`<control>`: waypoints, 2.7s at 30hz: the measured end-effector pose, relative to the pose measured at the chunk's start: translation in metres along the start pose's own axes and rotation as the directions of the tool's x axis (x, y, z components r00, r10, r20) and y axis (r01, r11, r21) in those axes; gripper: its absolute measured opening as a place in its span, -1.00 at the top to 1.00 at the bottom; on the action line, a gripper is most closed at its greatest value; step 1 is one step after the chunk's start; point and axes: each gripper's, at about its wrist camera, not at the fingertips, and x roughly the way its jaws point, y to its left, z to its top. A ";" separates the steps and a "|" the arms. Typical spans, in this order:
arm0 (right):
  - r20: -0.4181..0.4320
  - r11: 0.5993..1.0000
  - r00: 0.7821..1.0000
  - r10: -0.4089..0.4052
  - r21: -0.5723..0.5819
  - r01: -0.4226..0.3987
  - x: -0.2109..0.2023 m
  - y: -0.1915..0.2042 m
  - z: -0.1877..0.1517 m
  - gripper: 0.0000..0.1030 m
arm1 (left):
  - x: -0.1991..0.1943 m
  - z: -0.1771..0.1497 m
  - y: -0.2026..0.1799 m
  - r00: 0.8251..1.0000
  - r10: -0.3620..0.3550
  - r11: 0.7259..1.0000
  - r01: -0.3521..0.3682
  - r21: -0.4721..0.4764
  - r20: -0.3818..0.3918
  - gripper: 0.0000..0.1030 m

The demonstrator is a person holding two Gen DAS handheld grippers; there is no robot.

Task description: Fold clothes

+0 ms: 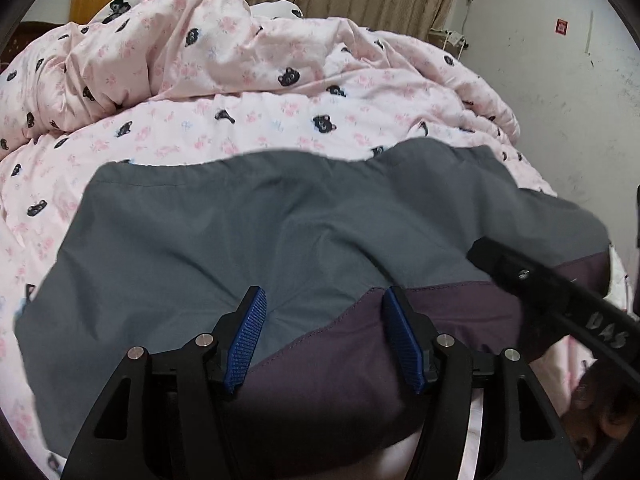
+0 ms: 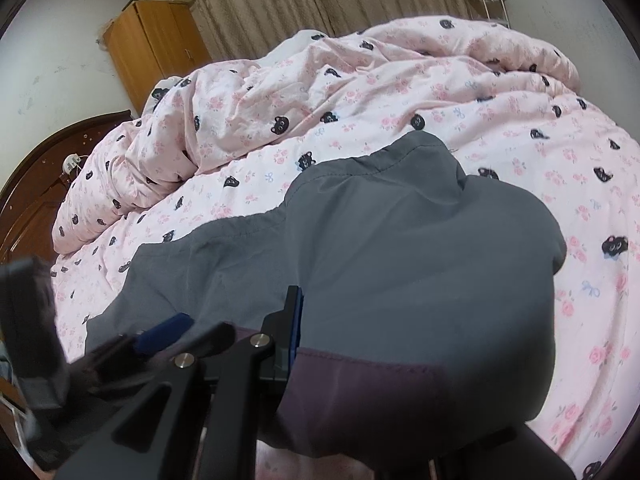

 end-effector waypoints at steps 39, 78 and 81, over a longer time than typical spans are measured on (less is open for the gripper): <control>0.141 0.872 0.981 -0.133 -0.455 0.183 -0.026 0.101 0.014 0.78 | -0.031 0.011 0.077 0.993 0.085 0.978 -0.098 -0.183 -0.077 -0.07; 0.206 0.083 0.968 -0.142 -0.972 0.219 0.054 0.215 -0.124 0.72 | -0.107 0.020 0.189 0.979 0.188 0.889 -0.135 -0.438 0.080 -0.09; 0.209 0.075 0.970 -0.128 -0.973 0.219 0.057 0.213 -0.126 0.71 | -0.104 0.028 0.176 0.989 0.060 0.928 -0.007 -0.372 0.132 -0.12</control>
